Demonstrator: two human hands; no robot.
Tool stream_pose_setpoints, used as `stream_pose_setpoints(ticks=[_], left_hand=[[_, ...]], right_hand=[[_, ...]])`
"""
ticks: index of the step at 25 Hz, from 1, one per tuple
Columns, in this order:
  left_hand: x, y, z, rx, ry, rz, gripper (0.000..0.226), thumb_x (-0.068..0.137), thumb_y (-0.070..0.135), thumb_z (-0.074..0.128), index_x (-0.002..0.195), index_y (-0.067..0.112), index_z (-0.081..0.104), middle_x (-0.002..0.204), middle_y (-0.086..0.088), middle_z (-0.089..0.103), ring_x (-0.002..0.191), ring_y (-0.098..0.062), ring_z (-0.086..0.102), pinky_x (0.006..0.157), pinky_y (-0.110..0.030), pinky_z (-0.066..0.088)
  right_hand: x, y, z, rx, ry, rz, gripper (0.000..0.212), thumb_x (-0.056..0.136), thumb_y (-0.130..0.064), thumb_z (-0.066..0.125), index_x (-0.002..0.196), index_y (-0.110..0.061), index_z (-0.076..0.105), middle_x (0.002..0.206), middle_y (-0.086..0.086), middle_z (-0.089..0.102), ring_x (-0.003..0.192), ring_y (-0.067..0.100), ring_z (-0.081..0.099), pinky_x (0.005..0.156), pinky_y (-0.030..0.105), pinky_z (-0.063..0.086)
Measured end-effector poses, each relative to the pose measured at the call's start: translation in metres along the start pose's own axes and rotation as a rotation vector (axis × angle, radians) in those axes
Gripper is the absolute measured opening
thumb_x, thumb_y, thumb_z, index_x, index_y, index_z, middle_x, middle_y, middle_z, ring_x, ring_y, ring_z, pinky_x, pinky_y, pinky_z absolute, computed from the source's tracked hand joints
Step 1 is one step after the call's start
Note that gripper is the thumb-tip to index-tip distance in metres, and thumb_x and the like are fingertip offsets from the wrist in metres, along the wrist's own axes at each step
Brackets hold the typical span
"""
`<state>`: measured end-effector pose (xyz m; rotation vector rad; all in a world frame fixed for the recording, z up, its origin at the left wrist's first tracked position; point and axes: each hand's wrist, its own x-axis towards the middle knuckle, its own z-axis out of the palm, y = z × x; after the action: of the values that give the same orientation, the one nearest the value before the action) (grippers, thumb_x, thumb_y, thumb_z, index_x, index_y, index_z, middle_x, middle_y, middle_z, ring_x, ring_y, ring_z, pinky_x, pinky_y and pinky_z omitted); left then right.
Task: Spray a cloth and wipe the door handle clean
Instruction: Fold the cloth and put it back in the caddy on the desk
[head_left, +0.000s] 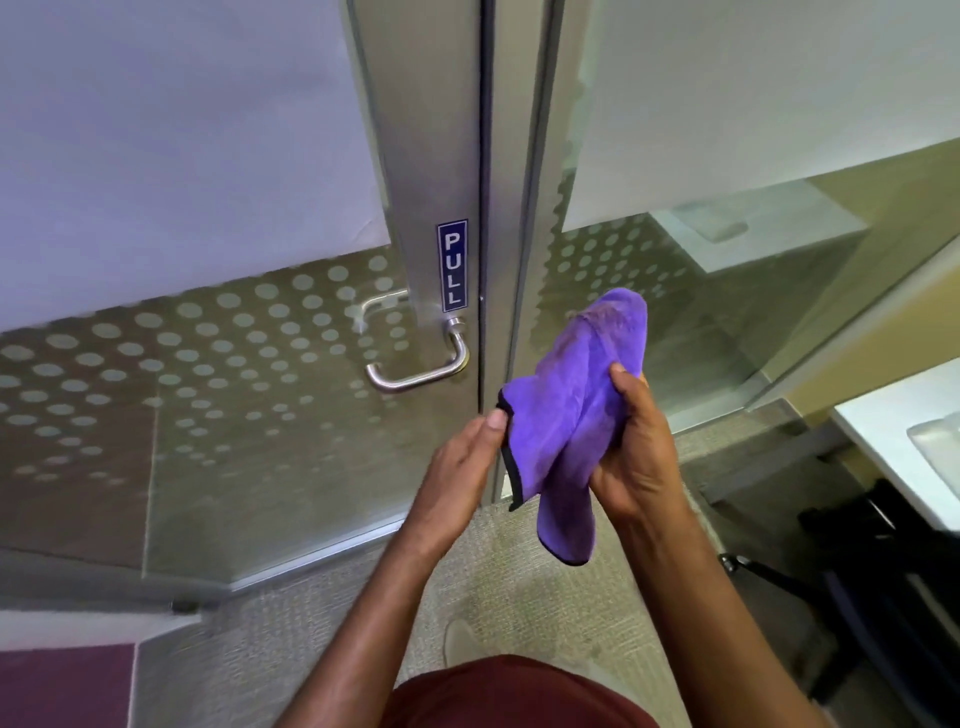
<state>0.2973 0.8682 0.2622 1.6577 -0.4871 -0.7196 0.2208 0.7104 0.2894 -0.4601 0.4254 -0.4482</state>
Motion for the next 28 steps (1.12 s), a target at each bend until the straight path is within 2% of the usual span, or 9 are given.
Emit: stream_pose_setpoints(ticks=[3,6,10,13,16,18,21,25,28], left_hand=[[-0.002,0.003,0.025,-0.162,-0.201,-0.076,0.046,0.093,0.05,0.061,0.115,0.011,0.071,0.109,0.01,0.076,0.103,-0.002,0.067,0.086,-0.014,0.048],[0.002,0.011,0.048,-0.321,-0.153,-0.098,0.028,0.093,0.024,0.071,0.114,0.006,0.072,0.108,-0.006,0.077,0.096,-0.013,0.071,0.083,-0.025,0.054],[0.01,0.02,0.077,-0.494,-0.154,-0.185,0.044,0.09,0.027,0.062,0.13,0.007,0.064,0.119,-0.006,0.075,0.108,-0.015,0.071,0.09,-0.028,0.058],[0.014,0.02,0.102,-0.571,-0.197,-0.283,0.053,0.091,0.036,0.06,0.136,0.008,0.06,0.128,-0.009,0.071,0.118,-0.019,0.068,0.098,-0.033,0.057],[0.016,0.023,0.123,-0.673,-0.187,-0.317,0.04,0.09,0.032,0.068,0.123,0.01,0.071,0.125,-0.012,0.072,0.114,-0.02,0.07,0.097,-0.037,0.058],[0.019,0.028,0.134,-0.719,-0.159,-0.297,0.029,0.089,0.024,0.077,0.113,0.009,0.075,0.12,-0.015,0.073,0.112,-0.023,0.071,0.101,-0.042,0.056],[0.024,0.036,0.147,-0.755,-0.09,-0.26,0.042,0.086,0.021,0.077,0.121,0.0,0.067,0.11,-0.015,0.075,0.103,-0.024,0.072,0.095,-0.039,0.059],[0.024,0.048,0.175,-0.752,-0.046,-0.227,0.03,0.094,0.021,0.066,0.115,0.0,0.064,0.099,-0.013,0.076,0.092,-0.022,0.074,0.08,-0.033,0.061],[0.028,0.052,0.19,-0.69,-0.051,-0.181,0.025,0.093,0.026,0.064,0.107,0.005,0.067,0.099,-0.013,0.077,0.091,-0.021,0.074,0.08,-0.031,0.061]], right_hand=[[-0.014,-0.022,-0.004,0.008,-0.004,-0.048,0.03,0.108,-0.021,0.041,0.128,-0.005,0.057,0.114,0.021,0.071,0.103,0.033,0.073,0.086,0.045,0.06],[-0.025,-0.045,-0.016,0.021,-0.008,-0.04,0.041,0.109,-0.024,0.041,0.142,0.0,0.049,0.131,0.025,0.065,0.119,0.036,0.067,0.094,0.049,0.057],[-0.034,-0.077,-0.044,0.083,0.022,0.04,0.056,0.109,-0.032,0.044,0.154,-0.001,0.039,0.151,0.026,0.049,0.138,0.037,0.052,0.115,0.057,0.04],[-0.047,-0.1,-0.054,0.11,0.01,0.079,0.053,0.11,-0.037,0.038,0.133,0.002,0.064,0.137,0.026,0.062,0.127,0.035,0.063,0.11,0.054,0.046],[-0.059,-0.12,-0.061,0.095,0.028,0.072,0.053,0.11,-0.035,0.037,0.119,0.003,0.073,0.128,0.024,0.068,0.119,0.032,0.068,0.105,0.051,0.051],[-0.064,-0.133,-0.071,0.075,0.057,0.069,0.051,0.11,-0.034,0.038,0.118,0.002,0.073,0.124,0.023,0.071,0.114,0.032,0.071,0.097,0.05,0.057],[-0.067,-0.147,-0.091,0.019,0.107,0.037,0.042,0.107,-0.03,0.044,0.135,-0.004,0.062,0.125,0.019,0.071,0.113,0.03,0.071,0.094,0.049,0.059],[-0.072,-0.154,-0.116,-0.279,0.245,0.022,0.048,0.106,-0.044,0.047,0.137,-0.01,0.061,0.13,0.011,0.071,0.118,0.023,0.07,0.1,0.045,0.055],[-0.083,-0.162,-0.134,-0.587,0.176,0.03,0.041,0.103,-0.042,0.054,0.14,-0.026,0.057,0.131,0.005,0.071,0.117,0.021,0.07,0.098,0.049,0.054]])
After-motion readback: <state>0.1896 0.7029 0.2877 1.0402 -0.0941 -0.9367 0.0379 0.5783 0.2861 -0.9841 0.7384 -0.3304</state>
